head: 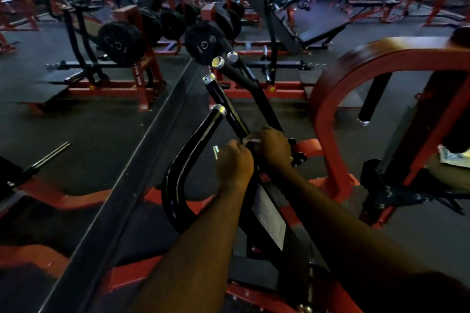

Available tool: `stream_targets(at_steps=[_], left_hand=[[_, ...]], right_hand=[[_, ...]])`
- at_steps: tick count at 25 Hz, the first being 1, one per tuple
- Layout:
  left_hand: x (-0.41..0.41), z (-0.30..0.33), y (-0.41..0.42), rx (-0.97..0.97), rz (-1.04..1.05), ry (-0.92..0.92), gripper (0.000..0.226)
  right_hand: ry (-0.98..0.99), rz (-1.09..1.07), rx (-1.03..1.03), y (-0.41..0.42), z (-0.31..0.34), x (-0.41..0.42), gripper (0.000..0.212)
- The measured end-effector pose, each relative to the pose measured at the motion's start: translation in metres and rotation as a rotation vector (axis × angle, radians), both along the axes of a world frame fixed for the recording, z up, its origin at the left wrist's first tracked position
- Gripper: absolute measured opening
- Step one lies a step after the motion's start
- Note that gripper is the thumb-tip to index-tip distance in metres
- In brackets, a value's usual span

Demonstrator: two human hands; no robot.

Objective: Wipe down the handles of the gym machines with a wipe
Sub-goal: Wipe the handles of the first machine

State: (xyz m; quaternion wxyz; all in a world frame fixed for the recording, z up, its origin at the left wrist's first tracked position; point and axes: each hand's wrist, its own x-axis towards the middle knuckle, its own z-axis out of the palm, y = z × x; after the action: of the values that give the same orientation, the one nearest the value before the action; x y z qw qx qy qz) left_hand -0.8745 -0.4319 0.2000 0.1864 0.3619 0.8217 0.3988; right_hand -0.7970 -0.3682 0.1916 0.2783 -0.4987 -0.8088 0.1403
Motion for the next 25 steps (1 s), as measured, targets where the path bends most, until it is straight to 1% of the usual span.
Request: stream_targets(at_steps=[2, 4, 8, 9, 11, 14, 18, 20, 22, 23, 25], left_hand=[[-0.003, -0.003, 0.003, -0.007, -0.013, 0.000, 0.029], [-0.002, -0.005, 0.005, -0.021, -0.032, 0.005, 0.029], [0.007, -0.008, 0.009, 0.020, -0.057, 0.054, 0.031], [0.009, -0.008, 0.008, 0.007, -0.061, 0.087, 0.032], [0.009, -0.007, 0.006, -0.016, -0.078, 0.133, 0.034], [0.005, -0.007, 0.006, 0.021, -0.077, 0.099, 0.033], [0.002, -0.003, 0.004, 0.046, -0.034, -0.019, 0.034], [0.001, -0.001, 0.002, 0.034, 0.005, -0.076, 0.034], [0.000, 0.001, -0.002, 0.033, 0.023, -0.077, 0.032], [0.000, 0.001, -0.003, 0.034, 0.020, -0.072, 0.031], [0.000, 0.003, -0.003, 0.030, 0.000, -0.049, 0.029]], right_hand=[[-0.062, 0.059, 0.026, -0.014, -0.001, 0.003, 0.018], [-0.098, 0.100, -0.003, -0.031, -0.005, 0.015, 0.020], [0.084, -0.023, -0.106, -0.023, -0.001, 0.011, 0.035], [0.121, -0.059, -0.134, -0.018, 0.000, 0.007, 0.034], [0.118, -0.087, -0.167, -0.015, -0.003, 0.002, 0.027], [0.080, -0.043, -0.165, -0.022, -0.013, 0.005, 0.030], [0.210, -0.078, -0.108, -0.011, -0.002, 0.001, 0.018], [0.194, -0.077, -0.054, -0.005, -0.001, -0.006, 0.012], [0.128, -0.018, -0.030, -0.008, -0.010, 0.001, 0.013], [0.098, 0.009, -0.050, -0.012, -0.016, 0.008, 0.015], [0.125, 0.023, -0.102, -0.017, -0.020, 0.015, 0.013]])
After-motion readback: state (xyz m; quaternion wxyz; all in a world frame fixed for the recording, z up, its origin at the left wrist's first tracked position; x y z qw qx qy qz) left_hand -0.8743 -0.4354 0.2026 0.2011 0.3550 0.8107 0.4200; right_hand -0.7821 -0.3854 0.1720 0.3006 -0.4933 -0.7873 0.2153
